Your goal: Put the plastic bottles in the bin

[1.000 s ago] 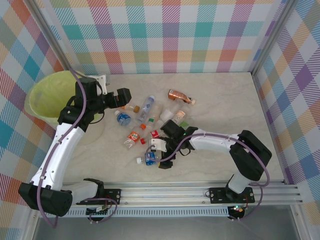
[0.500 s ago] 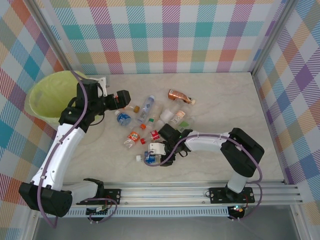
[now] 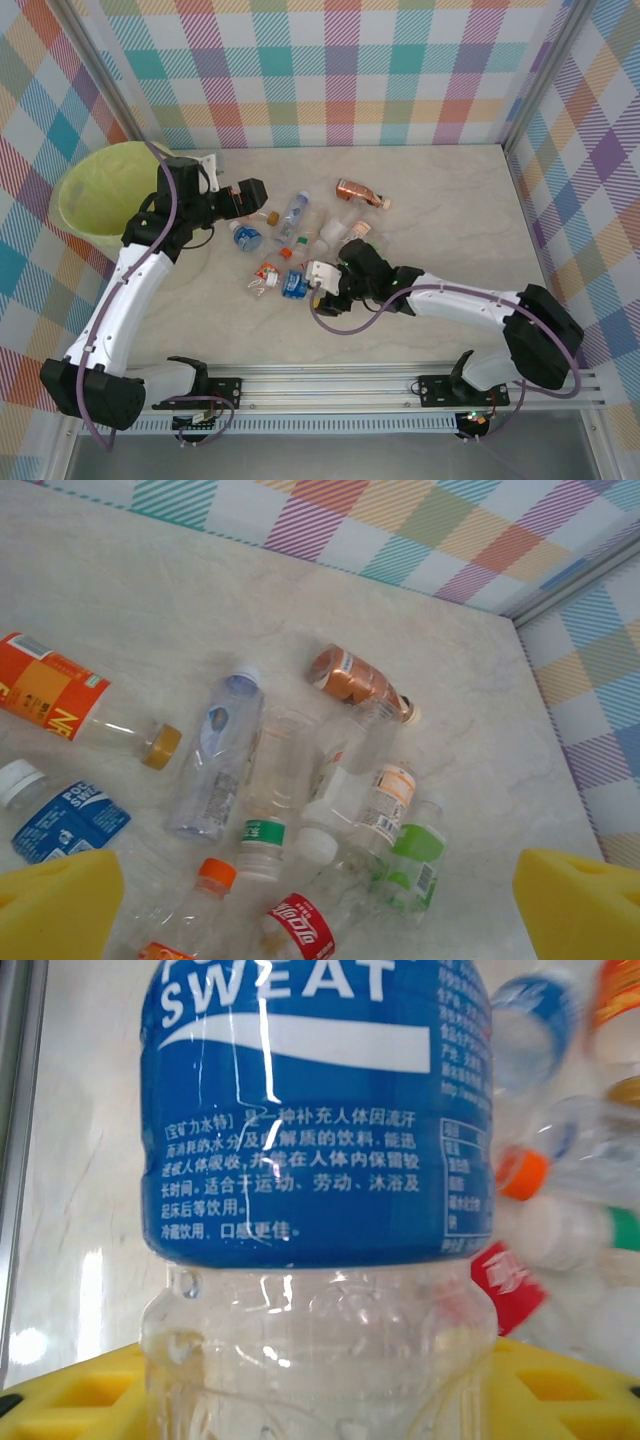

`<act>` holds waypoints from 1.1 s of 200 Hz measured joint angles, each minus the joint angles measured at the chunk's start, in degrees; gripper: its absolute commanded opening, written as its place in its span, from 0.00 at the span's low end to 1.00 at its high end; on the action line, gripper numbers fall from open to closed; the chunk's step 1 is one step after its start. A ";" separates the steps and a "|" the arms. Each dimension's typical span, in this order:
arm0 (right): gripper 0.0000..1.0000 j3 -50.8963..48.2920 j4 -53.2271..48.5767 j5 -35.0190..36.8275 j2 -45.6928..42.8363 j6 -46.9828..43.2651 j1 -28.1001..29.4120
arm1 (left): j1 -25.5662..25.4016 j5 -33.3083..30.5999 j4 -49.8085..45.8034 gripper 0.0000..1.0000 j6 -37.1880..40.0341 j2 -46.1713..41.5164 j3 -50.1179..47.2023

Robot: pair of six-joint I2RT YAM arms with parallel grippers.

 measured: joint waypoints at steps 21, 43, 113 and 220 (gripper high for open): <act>0.46 -1.66 5.84 0.09 -2.54 7.34 -2.03 | -0.22 1.95 2.29 1.00 -0.31 -0.02 -0.70; 0.46 -3.63 10.78 0.50 -3.28 14.56 -2.69 | -0.28 4.09 5.03 1.00 -1.18 -0.09 -2.56; 0.45 -3.45 16.39 6.58 -3.21 30.69 -2.69 | -8.74 9.42 17.59 1.00 -5.81 -0.31 -7.61; 0.48 -2.82 25.44 5.16 -2.89 33.07 -2.80 | -10.67 10.19 20.50 0.50 -7.67 5.01 -7.56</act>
